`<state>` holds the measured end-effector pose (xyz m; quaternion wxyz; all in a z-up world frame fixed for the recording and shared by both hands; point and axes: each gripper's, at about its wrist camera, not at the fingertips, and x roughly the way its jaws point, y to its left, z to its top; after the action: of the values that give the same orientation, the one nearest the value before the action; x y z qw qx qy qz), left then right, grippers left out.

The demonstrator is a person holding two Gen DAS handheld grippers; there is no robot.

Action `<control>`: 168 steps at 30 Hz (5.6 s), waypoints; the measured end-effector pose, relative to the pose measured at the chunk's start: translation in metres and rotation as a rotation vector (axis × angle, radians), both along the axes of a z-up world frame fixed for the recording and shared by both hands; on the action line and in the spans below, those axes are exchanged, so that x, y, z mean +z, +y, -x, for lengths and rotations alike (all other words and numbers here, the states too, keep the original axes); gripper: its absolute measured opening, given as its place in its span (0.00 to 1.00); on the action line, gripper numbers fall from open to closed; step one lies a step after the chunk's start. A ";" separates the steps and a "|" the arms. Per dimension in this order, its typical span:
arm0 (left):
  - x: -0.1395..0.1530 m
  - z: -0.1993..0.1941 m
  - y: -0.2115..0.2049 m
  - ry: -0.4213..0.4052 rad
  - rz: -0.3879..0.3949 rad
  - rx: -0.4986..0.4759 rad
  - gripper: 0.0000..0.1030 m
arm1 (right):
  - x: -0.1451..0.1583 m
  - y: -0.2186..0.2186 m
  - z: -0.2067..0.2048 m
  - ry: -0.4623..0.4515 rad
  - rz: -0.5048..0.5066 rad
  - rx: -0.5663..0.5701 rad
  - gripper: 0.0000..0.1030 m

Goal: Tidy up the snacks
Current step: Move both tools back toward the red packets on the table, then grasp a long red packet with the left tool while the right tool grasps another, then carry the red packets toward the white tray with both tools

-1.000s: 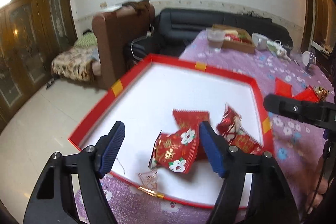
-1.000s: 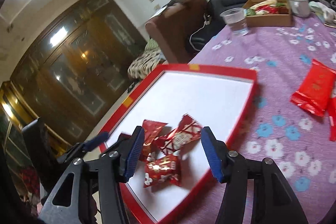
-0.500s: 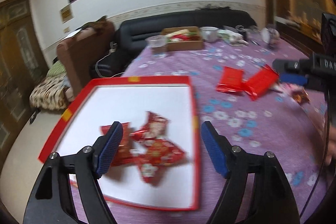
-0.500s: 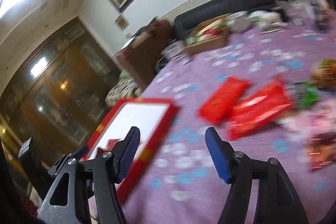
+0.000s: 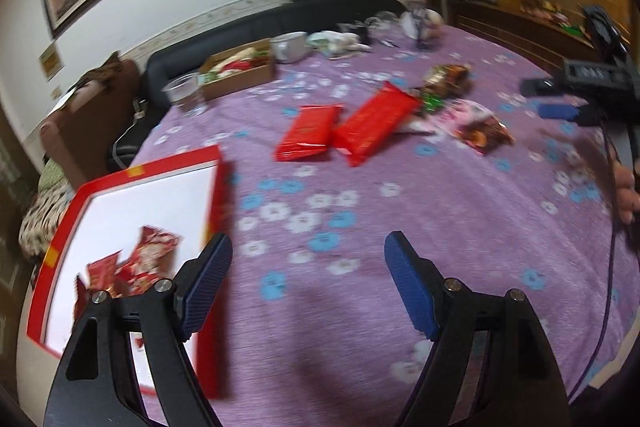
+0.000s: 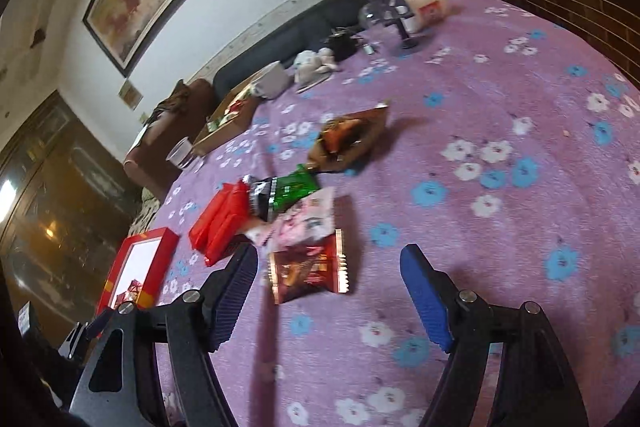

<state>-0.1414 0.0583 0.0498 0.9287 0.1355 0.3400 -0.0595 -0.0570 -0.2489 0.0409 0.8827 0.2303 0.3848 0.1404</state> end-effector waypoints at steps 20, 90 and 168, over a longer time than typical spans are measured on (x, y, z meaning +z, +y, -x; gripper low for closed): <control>0.021 -0.009 0.064 -0.010 0.065 0.129 0.77 | -0.050 0.142 -0.098 0.311 -0.431 0.006 0.71; 0.034 -0.071 0.031 -0.083 0.102 0.194 0.47 | -0.022 0.109 -0.115 0.045 -0.578 0.132 0.17; 0.011 -0.021 0.179 -0.120 0.179 0.480 0.47 | -0.024 0.260 -0.087 0.184 -0.751 0.466 0.17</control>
<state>-0.1206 0.2371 0.0611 0.9431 -0.0284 0.2998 0.1407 0.0301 0.0107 0.0173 0.6447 0.4535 0.4258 0.4443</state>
